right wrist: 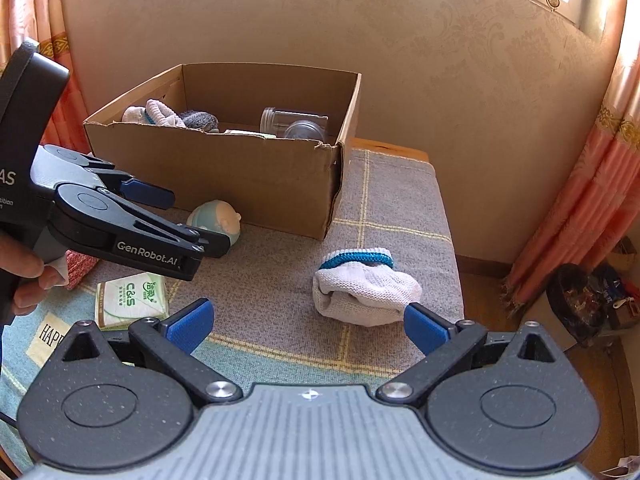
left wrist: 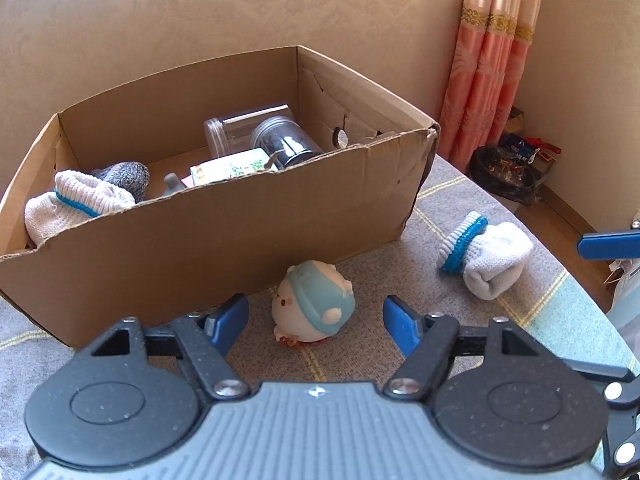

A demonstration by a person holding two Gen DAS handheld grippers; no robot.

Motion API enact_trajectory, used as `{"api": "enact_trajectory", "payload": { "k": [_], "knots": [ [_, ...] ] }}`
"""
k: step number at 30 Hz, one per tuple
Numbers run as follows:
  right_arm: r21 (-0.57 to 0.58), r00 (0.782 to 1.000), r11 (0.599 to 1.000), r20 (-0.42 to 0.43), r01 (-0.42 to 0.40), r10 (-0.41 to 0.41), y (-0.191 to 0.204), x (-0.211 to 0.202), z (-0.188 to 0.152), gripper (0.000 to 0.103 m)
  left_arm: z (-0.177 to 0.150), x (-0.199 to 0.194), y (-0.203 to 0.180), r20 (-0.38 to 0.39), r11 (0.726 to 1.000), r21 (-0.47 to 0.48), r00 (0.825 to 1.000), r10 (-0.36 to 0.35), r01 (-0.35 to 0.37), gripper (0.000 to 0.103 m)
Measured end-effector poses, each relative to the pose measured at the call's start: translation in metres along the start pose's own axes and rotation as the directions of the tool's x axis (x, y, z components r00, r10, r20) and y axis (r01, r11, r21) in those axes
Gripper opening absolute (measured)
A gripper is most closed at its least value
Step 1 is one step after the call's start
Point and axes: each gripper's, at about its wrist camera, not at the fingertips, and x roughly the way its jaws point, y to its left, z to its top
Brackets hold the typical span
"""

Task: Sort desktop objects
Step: 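Withdraw both tools toward the white-and-teal toy and white sock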

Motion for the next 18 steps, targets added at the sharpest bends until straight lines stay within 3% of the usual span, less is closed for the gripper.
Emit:
{"api": "enact_trajectory", "payload": {
  "k": [5, 18],
  "knots": [
    [0.027, 1.0, 1.0, -0.003, -0.012, 0.012, -0.006, 0.006, 0.0, 0.102, 0.003, 0.01, 0.0, -0.025, 1.0, -0.013, 1.0, -0.005, 0.005, 0.072],
    [0.05, 1.0, 0.999, -0.014, -0.005, 0.006, -0.025, 0.022, 0.0, 0.102, 0.002, 0.03, 0.004, -0.047, 0.999, -0.055, 0.999, -0.004, 0.001, 0.055]
  ]
}}
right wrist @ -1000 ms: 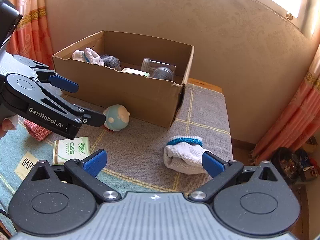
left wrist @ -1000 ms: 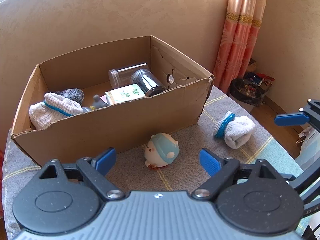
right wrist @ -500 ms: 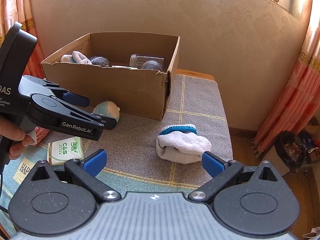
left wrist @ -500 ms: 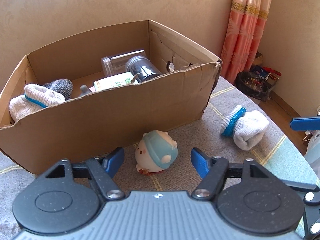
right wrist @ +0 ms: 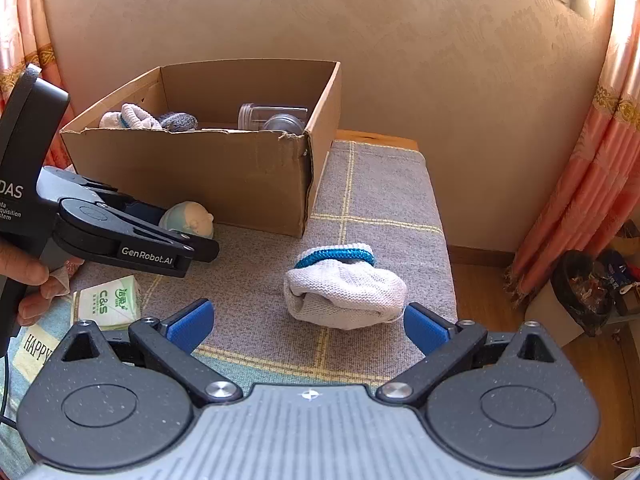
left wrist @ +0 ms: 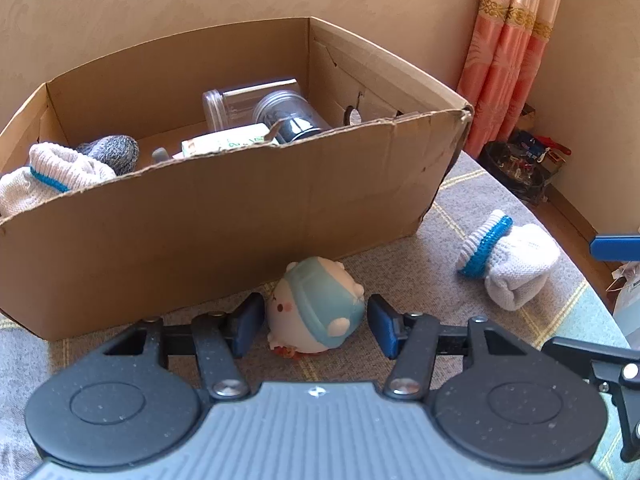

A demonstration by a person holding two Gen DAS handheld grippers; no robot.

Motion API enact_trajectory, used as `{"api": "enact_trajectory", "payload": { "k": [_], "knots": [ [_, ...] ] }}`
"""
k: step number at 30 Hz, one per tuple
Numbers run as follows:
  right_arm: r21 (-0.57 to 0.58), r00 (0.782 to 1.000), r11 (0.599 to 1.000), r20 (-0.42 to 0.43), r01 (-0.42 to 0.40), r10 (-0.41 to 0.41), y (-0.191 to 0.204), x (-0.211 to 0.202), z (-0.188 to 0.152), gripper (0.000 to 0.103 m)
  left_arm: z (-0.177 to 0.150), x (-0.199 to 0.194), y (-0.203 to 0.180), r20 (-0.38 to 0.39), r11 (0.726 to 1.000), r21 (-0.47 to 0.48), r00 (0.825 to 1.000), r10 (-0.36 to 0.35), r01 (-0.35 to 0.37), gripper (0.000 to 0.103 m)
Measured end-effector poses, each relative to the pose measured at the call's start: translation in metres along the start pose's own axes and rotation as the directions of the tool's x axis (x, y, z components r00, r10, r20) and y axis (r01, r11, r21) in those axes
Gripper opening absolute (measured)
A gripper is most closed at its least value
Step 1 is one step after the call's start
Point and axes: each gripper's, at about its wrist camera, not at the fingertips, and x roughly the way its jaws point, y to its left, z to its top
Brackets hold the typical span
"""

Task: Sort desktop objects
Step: 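Grasp the white-and-teal toy with the left tool while the right tool grasps the blue-banded white sock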

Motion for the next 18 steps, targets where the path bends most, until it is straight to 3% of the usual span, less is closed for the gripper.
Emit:
{"api": "enact_trajectory", "payload": {
  "k": [18],
  "knots": [
    [0.027, 0.999, 1.0, -0.04, 0.0, 0.001, -0.021, 0.053, 0.006, 0.102, 0.002, 0.003, 0.007, 0.007, 0.999, -0.047, 1.0, -0.021, 0.021, 0.052]
  ]
}}
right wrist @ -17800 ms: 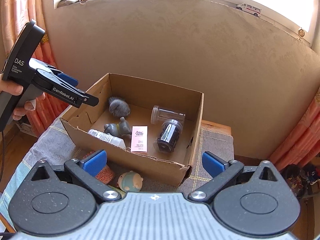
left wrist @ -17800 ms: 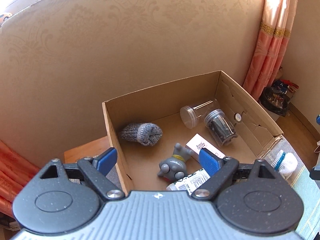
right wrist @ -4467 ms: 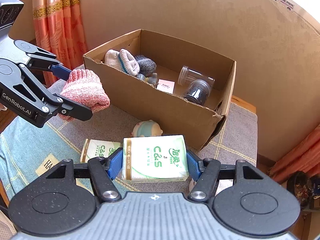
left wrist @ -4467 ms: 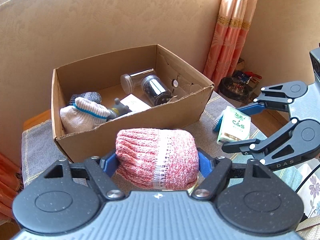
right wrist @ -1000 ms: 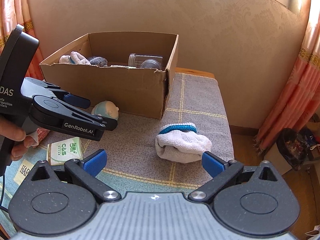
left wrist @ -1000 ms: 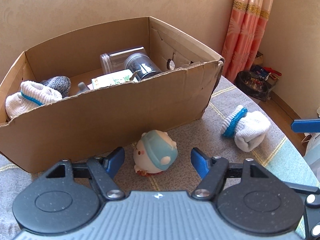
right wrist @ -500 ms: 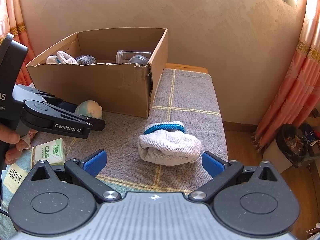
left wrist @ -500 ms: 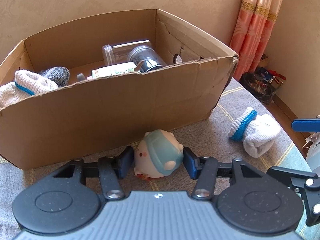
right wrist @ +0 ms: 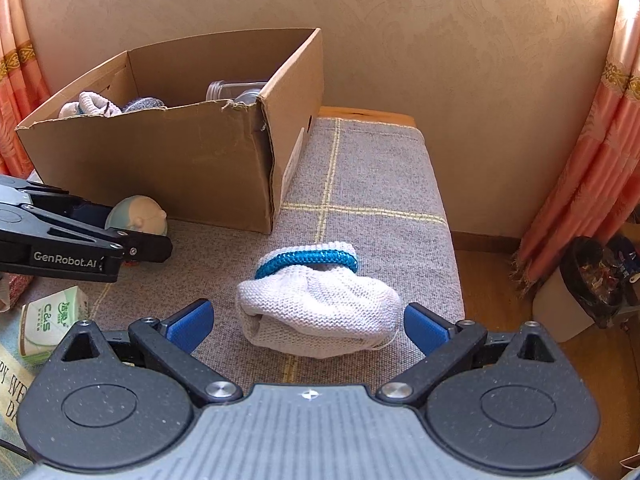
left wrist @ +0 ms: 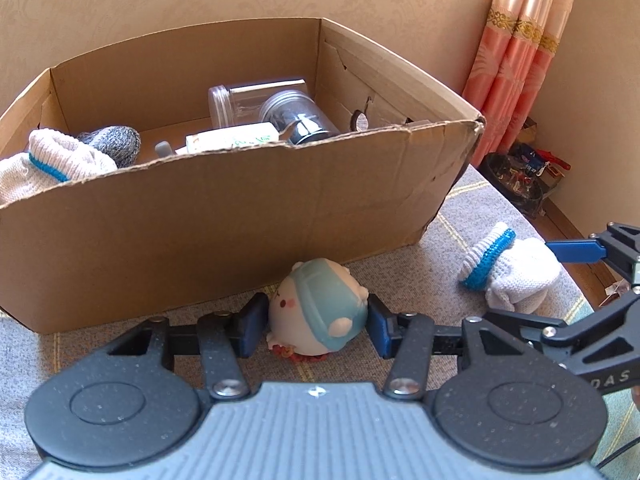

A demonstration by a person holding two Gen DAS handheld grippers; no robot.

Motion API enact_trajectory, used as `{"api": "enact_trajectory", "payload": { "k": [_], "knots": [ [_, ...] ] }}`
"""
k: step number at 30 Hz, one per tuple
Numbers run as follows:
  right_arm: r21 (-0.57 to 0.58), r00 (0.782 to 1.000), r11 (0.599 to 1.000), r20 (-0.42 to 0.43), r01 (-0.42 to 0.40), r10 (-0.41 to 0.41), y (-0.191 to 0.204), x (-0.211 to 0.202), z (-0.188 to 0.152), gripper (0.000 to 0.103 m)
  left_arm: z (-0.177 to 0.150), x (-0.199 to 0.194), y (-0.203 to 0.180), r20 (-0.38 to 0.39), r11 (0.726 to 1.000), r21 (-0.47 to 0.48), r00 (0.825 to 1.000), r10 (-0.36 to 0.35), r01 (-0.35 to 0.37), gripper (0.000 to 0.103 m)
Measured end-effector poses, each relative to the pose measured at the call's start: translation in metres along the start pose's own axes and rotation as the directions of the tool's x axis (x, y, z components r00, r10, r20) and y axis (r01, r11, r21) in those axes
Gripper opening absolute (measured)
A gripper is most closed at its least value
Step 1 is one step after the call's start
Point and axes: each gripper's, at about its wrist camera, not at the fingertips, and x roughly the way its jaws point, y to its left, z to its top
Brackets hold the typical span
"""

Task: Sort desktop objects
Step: 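Grasp the white-and-teal toy with the left tool while the right tool grasps the blue-banded white sock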

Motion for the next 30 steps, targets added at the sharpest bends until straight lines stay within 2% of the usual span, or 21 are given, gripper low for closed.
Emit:
{"api": "enact_trajectory", "payload": {
  "k": [6, 8, 14, 26, 30],
  "knots": [
    [0.011, 1.0, 1.0, -0.001, 0.007, -0.007, -0.002, 0.01, 0.002, 0.1, 0.0, 0.002, 0.0, -0.001, 1.0, 0.002, 1.0, -0.004, 0.004, 0.052],
    [0.01, 1.0, 1.0, -0.015, 0.017, -0.017, -0.002, 0.013, 0.002, 0.091, 0.001, 0.002, 0.002, -0.002, 1.0, -0.002, 1.0, -0.008, 0.008, 0.052],
    [0.003, 1.0, 1.0, -0.018, 0.022, -0.022, 0.0, 0.009, 0.003, 0.082, 0.0, -0.002, 0.001, -0.004, 0.999, 0.007, 0.999, -0.036, 0.036, 0.051],
    [-0.034, 1.0, 0.999, -0.01, 0.01, -0.01, 0.006, -0.023, 0.008, 0.08, 0.0, -0.025, -0.003, -0.033, 0.992, 0.096, 0.997, -0.074, 0.077, 0.05],
    [-0.052, 1.0, 0.999, -0.001, 0.001, -0.001, 0.012, -0.035, 0.011, 0.08, -0.002, -0.037, -0.001, -0.051, 0.991, 0.09, 0.994, -0.095, 0.099, 0.05]
  ]
}}
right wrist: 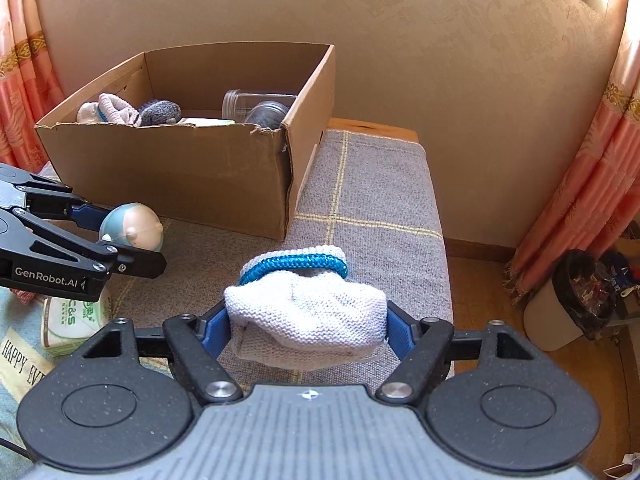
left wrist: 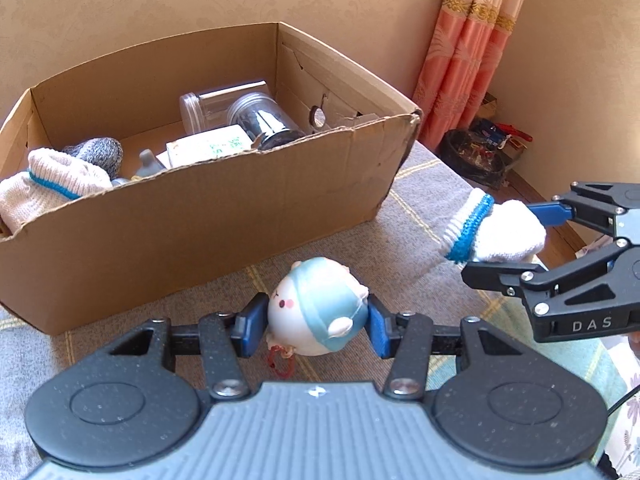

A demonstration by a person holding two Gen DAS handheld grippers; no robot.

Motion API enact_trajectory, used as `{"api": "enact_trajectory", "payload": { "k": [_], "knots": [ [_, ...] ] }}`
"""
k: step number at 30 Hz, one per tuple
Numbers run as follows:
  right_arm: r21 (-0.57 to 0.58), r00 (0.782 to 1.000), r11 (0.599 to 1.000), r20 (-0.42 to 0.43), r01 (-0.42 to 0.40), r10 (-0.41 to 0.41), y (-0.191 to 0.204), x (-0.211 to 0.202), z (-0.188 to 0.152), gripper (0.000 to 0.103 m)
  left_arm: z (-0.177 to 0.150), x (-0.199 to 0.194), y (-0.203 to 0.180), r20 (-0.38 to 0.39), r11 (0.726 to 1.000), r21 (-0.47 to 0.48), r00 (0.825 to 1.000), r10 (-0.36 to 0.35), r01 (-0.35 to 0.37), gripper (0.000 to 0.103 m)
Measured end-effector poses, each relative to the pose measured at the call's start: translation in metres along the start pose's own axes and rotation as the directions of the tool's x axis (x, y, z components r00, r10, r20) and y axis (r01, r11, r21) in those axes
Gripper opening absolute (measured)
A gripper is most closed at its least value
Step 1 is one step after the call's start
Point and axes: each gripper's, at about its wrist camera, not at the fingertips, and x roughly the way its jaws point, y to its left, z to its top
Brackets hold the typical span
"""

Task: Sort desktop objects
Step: 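Grasp the white-and-teal toy with the left tool while the right tool grasps the blue-banded white sock, then carry the toy and white sock over the box and open both tools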

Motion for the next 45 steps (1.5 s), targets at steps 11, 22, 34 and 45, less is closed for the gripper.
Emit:
{"api": "enact_trajectory", "payload": {
  "k": [11, 22, 34, 45],
  "knots": [
    [-0.066, 0.998, 0.998, 0.057, -0.012, 0.016, 0.02, -0.043, 0.014, 0.08, 0.003, -0.039, -0.001, 0.037, 0.999, 0.031, 0.999, -0.03, 0.029, 0.05],
    [-0.147, 0.987, 0.987, 0.135, -0.066, 0.086, 0.041, -0.075, 0.052, 0.08, 0.027, -0.085, 0.006, 0.101, 0.998, 0.051, 0.994, -0.041, 0.036, 0.05],
    [-0.236, 0.977, 0.967, 0.161, -0.097, 0.138, 0.058, -0.064, 0.11, 0.08, 0.074, -0.102, 0.041, 0.151, 0.997, 0.07, 0.988, 0.031, -0.042, 0.051],
    [-0.262, 0.98, 0.96, 0.147, -0.095, 0.137, 0.061, -0.034, 0.15, 0.08, 0.121, -0.087, 0.069, 0.15, 0.994, 0.062, 0.985, 0.083, -0.093, 0.051]
  ]
}}
